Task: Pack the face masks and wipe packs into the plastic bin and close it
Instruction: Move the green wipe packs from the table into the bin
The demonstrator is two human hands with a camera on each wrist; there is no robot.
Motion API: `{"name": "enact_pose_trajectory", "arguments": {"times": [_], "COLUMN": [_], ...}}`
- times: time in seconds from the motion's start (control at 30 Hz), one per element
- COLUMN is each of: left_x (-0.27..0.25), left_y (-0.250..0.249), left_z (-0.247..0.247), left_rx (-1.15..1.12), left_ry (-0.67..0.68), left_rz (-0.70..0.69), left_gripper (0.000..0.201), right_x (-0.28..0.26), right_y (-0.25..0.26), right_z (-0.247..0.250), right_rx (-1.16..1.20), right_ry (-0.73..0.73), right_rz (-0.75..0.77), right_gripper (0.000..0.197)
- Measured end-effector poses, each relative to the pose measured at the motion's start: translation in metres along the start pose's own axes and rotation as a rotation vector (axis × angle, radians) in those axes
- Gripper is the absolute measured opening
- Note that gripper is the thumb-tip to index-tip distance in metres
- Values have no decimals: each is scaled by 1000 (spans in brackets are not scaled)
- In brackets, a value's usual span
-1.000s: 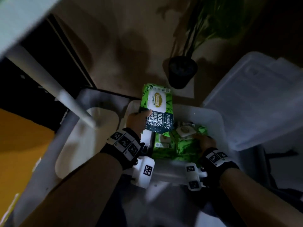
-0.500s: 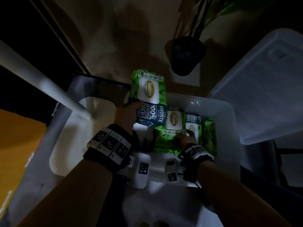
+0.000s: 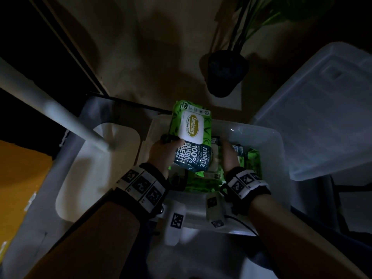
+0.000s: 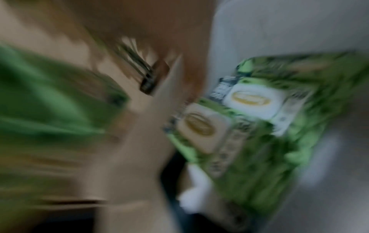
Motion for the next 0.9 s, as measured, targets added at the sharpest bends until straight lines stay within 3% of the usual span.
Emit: {"name": "enact_pose_trajectory", "arguments": {"times": [0.07,0.1,0.17,0.23,0.33,0.4,0.57,0.67,0.77,0.9], "left_x": [0,-2,-6,-12,-13,-11,-5,1,9,30], "left_y": [4,6,14,22,25,21,21,23,31,53], "left_z": [-7,-11,-19,-30,-34,-31,-27,-31,-33,-48], "left_rx": [2,11,40,99,192,228,297,317,358,585], "left_ry": [30,39,69,121,130,117,90,102,86,85], "left_rz": [14,22,54,113,144,124,103,57,31,55], "left_gripper": [37,37,35,38,50,55,50,12,36,25], "right_x": [-13,-17,-20,-15,-10,-3,4,3,2,7], "right_y": [10,16,22,17,7,-4,-29,-45,-51,-44], "right_z": [-19,-27,-26,-12,19,47,113,129,133,135], "right_rx": [135,180,181,222,302,240,-31,-139,-242,-364], "right_ry": [210,313,378,344,234,125,-51,-69,-101,-85], "right_rz": [-10,-6,63,66,11,-2,-38,-76,-78,-56], "right_gripper": [75,80,103,100,62,51,69,79,81,62]}}
Point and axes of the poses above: each hand's wrist, its own x-axis towards the middle knuckle, its own z-axis out of the back of the hand, y = z × x, the point moved 8 cm from there along x, towards the middle knuckle, and after that the axes turned 11 degrees about z, right-handed, at the moved point
